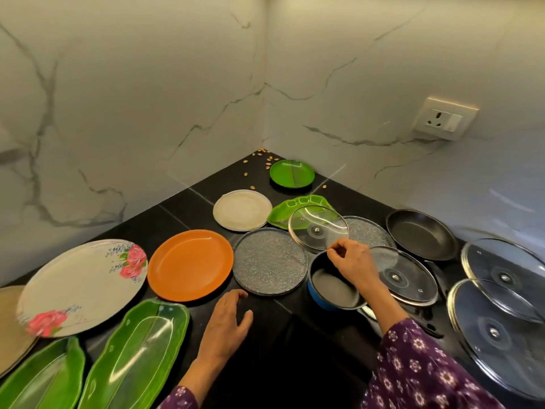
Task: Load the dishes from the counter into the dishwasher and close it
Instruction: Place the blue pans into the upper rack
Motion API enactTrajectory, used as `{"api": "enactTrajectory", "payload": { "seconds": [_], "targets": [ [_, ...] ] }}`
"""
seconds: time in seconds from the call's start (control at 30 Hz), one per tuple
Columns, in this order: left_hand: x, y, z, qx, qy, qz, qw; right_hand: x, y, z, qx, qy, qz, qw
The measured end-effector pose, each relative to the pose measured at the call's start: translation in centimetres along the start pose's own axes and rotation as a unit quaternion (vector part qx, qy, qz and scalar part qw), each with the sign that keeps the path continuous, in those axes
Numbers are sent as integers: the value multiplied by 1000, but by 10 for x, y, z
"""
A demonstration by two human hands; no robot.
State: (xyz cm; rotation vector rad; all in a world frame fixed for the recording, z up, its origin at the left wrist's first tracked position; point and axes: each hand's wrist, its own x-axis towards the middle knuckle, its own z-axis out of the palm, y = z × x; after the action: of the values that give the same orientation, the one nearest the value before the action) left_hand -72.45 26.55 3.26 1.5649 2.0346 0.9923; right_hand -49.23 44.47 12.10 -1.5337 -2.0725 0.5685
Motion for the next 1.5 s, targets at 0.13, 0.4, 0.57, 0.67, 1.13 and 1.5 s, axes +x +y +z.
{"api": "enactTrajectory", "payload": {
  "seconds": [0.13, 0.4, 0.57, 0.67, 1.13, 1.5],
  "targets": [
    [-16, 6, -4, 4, -6, -13, 1000, -5, 22, 0, -33, -36, 45, 998],
    [-23, 31, 8, 11, -22, 16, 1000, -35, 81, -34, -223, -145, 199, 943],
    [-17, 58, 23, 10, -41, 48, 998, -50, 100, -43, -236, -172, 182, 939],
    [-13, 69, 28, 7, -52, 67, 996, -58, 100, -45, -202, -169, 174, 949],
    [-8, 80, 31, -2, -54, 99, 994, -74, 105, -37, -217, -88, 134, 963],
    [-6, 81, 36, -14, -79, 117, 990, -95, 102, -41, -134, -172, 135, 967]
  ]
}}
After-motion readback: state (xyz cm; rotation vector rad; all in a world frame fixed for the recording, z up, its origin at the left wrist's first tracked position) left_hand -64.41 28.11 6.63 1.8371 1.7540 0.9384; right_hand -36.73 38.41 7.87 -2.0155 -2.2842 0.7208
